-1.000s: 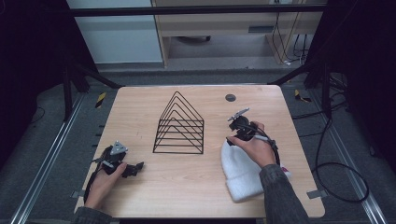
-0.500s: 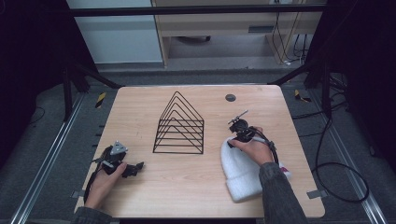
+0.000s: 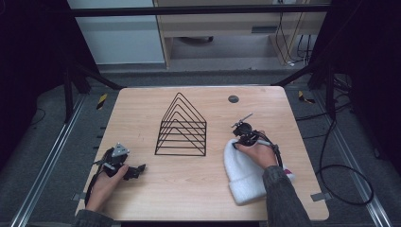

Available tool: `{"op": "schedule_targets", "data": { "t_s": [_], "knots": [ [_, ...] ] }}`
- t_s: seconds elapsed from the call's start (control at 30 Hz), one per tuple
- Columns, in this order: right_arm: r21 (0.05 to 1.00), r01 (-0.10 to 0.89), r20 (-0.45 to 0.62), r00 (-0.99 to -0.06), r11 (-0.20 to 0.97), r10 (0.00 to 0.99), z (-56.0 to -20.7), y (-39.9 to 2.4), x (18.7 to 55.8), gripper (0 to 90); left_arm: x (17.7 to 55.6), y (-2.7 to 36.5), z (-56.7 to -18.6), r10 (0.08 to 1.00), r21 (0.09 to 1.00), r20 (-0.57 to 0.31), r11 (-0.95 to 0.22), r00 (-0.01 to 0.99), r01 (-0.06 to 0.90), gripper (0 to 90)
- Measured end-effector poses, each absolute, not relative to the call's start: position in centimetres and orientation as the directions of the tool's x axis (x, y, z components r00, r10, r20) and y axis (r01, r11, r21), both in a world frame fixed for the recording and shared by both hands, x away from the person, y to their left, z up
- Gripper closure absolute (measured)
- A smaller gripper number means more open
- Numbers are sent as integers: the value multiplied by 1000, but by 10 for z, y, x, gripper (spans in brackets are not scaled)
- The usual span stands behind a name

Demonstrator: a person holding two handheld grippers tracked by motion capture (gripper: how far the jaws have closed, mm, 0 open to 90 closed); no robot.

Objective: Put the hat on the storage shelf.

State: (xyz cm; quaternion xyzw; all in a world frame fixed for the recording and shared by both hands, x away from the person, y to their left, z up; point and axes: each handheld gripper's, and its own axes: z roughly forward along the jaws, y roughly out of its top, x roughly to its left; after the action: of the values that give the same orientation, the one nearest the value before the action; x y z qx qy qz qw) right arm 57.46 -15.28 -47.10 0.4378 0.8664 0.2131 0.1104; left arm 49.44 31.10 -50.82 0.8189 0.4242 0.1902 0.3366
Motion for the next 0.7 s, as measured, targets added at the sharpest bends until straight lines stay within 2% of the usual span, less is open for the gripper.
{"op": "schedule_targets", "data": {
  "t_s": [0.13,0.33,0.5,0.63,0.7],
  "knots": [
    [487,704,-1,-592,517,806,-466,-155,571,787,494,311,-508,823,713,26,-413,568,567,0],
    [573,656,2,-600,491,800,-440,-160,556,795,494,311,-508,823,712,27,-414,568,567,0],
    [666,582,-13,-617,467,787,-413,-166,533,797,494,311,-508,820,714,29,-418,572,562,0],
    [740,515,-31,-617,433,786,-393,-173,513,797,490,309,-506,812,730,28,-415,583,543,65],
    [768,492,-29,-613,410,790,-386,-177,505,797,488,308,-502,806,742,24,-411,592,529,60]
  ]
}}
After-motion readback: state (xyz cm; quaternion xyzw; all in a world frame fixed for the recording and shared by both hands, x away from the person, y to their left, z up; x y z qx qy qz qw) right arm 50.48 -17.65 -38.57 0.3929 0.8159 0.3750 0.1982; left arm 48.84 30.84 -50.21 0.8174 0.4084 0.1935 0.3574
